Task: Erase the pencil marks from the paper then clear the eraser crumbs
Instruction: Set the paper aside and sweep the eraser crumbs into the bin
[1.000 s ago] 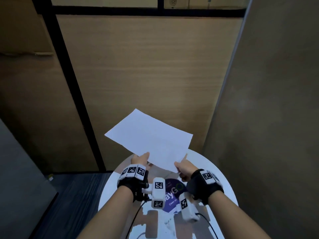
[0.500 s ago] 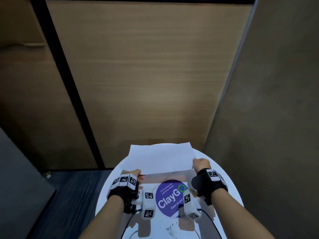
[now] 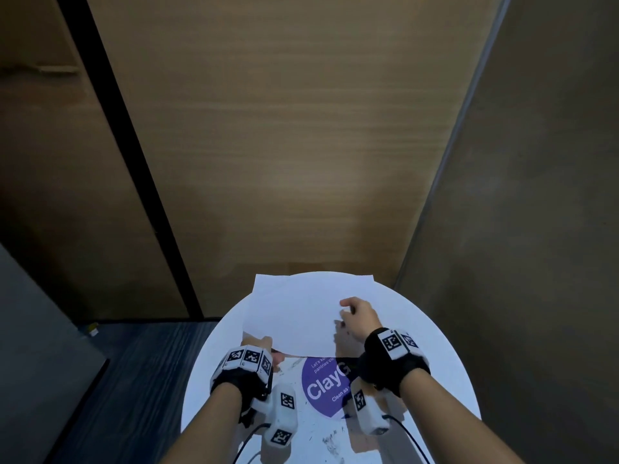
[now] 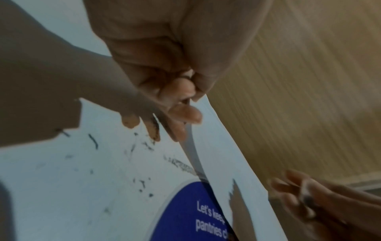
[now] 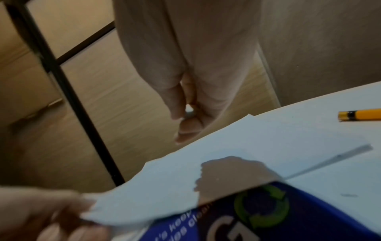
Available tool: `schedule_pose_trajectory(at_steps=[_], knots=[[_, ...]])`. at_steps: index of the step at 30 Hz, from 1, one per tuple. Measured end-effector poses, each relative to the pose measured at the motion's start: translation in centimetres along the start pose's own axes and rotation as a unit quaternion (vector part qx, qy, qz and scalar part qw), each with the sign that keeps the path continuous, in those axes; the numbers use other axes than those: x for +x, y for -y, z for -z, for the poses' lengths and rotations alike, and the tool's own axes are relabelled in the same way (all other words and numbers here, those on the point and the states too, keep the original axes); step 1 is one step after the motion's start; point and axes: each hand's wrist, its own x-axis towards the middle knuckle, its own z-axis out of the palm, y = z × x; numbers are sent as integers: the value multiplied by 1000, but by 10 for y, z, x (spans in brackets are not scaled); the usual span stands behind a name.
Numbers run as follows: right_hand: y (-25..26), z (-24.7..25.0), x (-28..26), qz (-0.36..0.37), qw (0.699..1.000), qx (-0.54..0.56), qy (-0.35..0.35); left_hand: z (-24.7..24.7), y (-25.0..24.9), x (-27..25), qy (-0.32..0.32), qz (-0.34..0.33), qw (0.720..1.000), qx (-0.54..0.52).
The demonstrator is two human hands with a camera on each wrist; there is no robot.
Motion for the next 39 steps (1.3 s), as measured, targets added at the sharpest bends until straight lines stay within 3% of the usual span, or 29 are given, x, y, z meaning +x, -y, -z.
schedule_pose_trajectory(at_steps=[5, 9, 13, 17, 25, 29, 31, 33, 36, 39], knots=[[-3, -25, -5, -16, 997, -10, 81, -6, -9, -8, 29, -14, 999, -38], [-8, -31, 3, 16, 995, -93, 32, 0, -12, -12, 64, 9, 994, -83], [-8, -26, 4, 47, 987, -155, -12, -1, -23, -22, 24, -22, 992, -119], [-17, -27, 3, 70, 971, -227, 5, -12, -18, -7, 8, -42, 992, -116], [-31, -21, 9, 30, 946, -322, -33, -12, -4, 10, 2, -78, 996, -53], [-29, -24, 1, 65, 930, -358, -40, -5, -2, 17, -20, -94, 995, 19], [-25, -31, -8, 133, 930, -344, 5, 2, -2, 17, -26, -104, 993, 57], [-22, -41, -20, 216, 918, -310, 125, 9, 0, 19, -38, -99, 990, 95], [-15, -54, -34, 280, 859, -335, 266, 16, 4, 22, -57, -87, 984, 144], [-10, -71, -40, 301, 807, -421, 283, 21, 9, 27, -78, -84, 976, 186]])
